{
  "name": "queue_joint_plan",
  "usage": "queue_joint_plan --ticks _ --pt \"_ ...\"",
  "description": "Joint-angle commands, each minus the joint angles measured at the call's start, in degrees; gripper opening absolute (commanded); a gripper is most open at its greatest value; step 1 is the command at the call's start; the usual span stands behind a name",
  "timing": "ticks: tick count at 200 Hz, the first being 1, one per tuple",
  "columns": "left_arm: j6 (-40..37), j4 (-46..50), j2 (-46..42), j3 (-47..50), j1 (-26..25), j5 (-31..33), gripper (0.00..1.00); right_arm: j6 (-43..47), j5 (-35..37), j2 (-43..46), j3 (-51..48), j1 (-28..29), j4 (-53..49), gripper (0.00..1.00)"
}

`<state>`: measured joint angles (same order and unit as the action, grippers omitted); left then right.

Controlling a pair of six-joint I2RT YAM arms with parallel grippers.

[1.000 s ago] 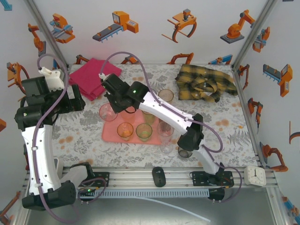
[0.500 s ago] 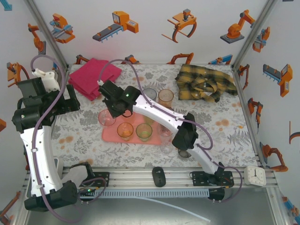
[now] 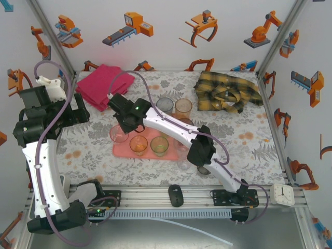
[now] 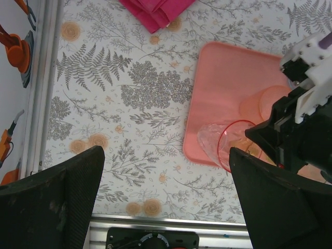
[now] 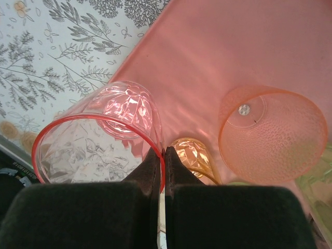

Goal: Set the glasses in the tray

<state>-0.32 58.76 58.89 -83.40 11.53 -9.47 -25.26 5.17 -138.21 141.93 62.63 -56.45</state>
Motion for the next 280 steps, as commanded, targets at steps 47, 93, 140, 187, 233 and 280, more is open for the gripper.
queue_joint_plan --ticks 47,93,140,187,233,280 --pt "0.87 0.83 -0.92 -0.94 0.95 0.59 0.97 0.56 0.37 -2.06 2.86 0.96 -1.72 0.01" --pt "1.28 1.14 -0.39 -1.05 1.49 -0.77 0.97 1.46 -0.15 -3.4 4.46 1.0 -1.29 0.03" --pt "0.69 0.69 -1.29 -0.11 1.74 -5.33 0.97 2.49 -0.17 -4.59 5.51 1.0 -1.2 0.03" --pt "0.42 1.09 -0.93 -0.1 1.84 -5.21 0.97 3.16 0.06 -4.78 5.2 0.94 -1.78 0.05" --pt "0.26 0.91 -1.06 0.45 1.84 -7.39 0.97 3.97 -1.04 -5.27 5.44 0.97 -1.99 0.06" --pt "0.25 0.87 -1.23 0.48 1.9 -8.05 0.97 4.39 -1.74 -5.93 6.3 0.94 -2.96 0.07"
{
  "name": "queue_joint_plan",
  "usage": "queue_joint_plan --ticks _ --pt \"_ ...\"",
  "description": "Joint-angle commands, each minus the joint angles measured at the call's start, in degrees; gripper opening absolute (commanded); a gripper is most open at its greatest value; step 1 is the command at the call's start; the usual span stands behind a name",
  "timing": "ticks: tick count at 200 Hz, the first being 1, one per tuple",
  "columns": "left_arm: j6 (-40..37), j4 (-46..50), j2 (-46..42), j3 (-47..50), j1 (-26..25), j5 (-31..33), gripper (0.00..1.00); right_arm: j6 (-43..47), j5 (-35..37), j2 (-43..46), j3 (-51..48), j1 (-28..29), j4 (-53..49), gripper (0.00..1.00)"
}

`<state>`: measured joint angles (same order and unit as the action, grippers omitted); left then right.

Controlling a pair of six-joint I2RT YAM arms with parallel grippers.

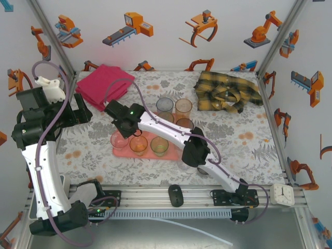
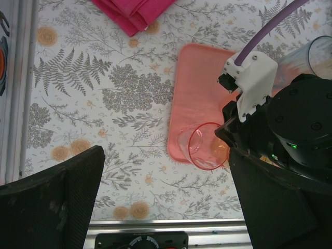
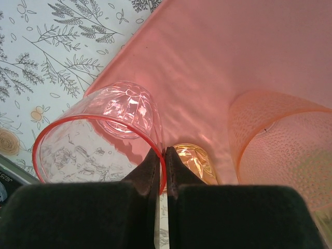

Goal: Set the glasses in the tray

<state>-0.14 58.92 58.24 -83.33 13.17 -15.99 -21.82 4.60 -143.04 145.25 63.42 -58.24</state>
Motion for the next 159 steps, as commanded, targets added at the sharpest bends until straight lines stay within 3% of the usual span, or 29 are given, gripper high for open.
queue_joint_plan --ticks 1,159 --pt "0.11 0.74 -0.54 0.43 0.27 -1.52 0.97 1.02 -1.22 -1.1 3.0 0.14 -1.17 0.08" --pt "0.05 0.6 -1.24 0.69 0.25 -1.81 0.97 1.61 -2.87 -3.52 5.24 0.14 -1.97 0.14"
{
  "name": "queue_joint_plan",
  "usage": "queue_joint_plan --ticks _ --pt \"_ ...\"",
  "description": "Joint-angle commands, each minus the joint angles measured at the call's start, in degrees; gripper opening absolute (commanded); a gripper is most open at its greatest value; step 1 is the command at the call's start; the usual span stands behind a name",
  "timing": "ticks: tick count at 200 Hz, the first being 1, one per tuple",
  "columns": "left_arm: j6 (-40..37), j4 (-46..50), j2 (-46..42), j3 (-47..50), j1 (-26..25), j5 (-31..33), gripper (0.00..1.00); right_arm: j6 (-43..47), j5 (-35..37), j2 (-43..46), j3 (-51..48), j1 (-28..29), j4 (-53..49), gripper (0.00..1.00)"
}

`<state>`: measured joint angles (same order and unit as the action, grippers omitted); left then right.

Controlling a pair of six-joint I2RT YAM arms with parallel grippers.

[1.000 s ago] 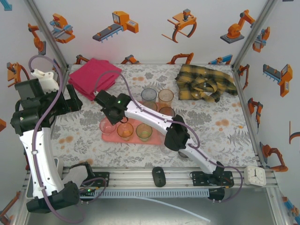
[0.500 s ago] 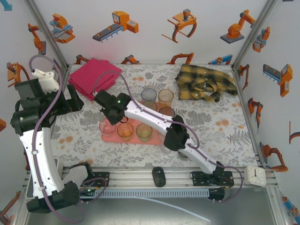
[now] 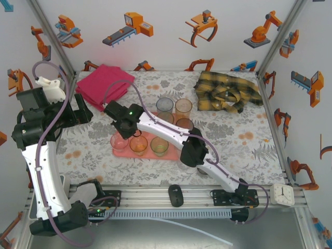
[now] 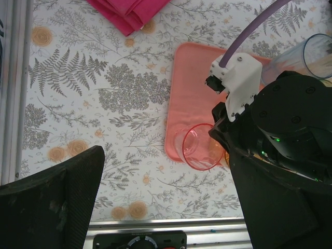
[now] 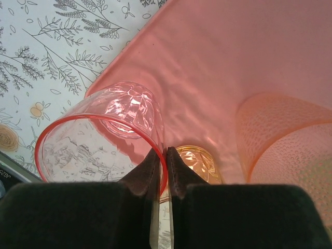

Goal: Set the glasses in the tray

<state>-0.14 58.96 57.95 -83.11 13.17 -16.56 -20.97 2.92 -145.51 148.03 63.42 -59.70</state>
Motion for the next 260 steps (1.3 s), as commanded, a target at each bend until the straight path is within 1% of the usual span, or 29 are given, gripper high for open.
queue_joint_plan --ticks 1,56,99,131,184,238,260 --pt "0.05 0.59 -0.94 0.48 0.26 -1.26 0.97 0.71 -1.22 -1.12 2.5 0.18 -0.5 0.14" --pt "0.35 0.45 -0.72 0.34 0.23 -1.6 0.97 0.56 -1.51 -1.53 2.54 0.15 -0.63 0.21" --pt "0.15 0.38 -0.43 0.03 0.21 -1.46 0.97 1.03 -1.6 -1.46 3.55 0.2 -0.41 0.34" --pt "-0.2 0.53 -0.31 -0.38 0.2 -1.24 0.97 1.84 0.09 0.1 3.85 0.15 -0.17 0.43" --pt "-0.37 1.26 -0.38 -2.49 0.22 -0.45 0.97 4.32 5.17 5.77 3.98 -0.36 0.17 0.46" --pt "-1.05 1.36 -0.89 -3.08 0.2 -0.05 0.97 6.27 8.13 13.38 5.85 -1.47 -0.36 0.46" --pt "-2.64 1.32 -0.78 -2.42 0.22 -2.65 0.97 5.77 10.69 18.55 5.47 -2.01 -2.65 0.44"
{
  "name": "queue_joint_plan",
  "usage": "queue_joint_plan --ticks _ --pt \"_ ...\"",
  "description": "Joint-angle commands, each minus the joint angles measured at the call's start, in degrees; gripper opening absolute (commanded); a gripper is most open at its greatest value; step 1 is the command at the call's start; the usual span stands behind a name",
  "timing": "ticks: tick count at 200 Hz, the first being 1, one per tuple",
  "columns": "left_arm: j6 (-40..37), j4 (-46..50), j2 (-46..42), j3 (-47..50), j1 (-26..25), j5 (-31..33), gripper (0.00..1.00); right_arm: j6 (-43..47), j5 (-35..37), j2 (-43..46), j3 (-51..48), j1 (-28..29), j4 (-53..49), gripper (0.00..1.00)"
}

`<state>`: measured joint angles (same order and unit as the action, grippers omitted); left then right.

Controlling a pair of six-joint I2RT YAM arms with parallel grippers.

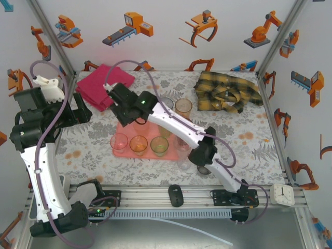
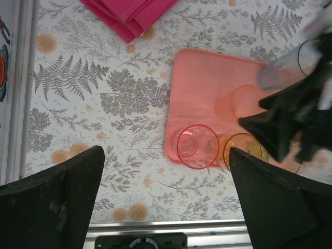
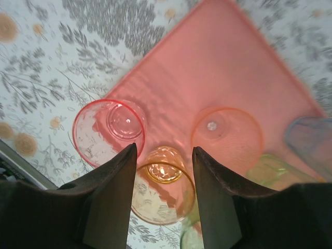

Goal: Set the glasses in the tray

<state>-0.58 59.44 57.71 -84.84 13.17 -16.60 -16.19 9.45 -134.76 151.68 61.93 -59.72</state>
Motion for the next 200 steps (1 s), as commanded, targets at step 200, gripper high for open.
queue_joint_plan --ticks 200 --pt "-13.8 10.48 33.36 -31.31 -57.05 -2.16 0.97 -28.65 16.11 80.3 -53.84 -26.42 -27.89 0.35"
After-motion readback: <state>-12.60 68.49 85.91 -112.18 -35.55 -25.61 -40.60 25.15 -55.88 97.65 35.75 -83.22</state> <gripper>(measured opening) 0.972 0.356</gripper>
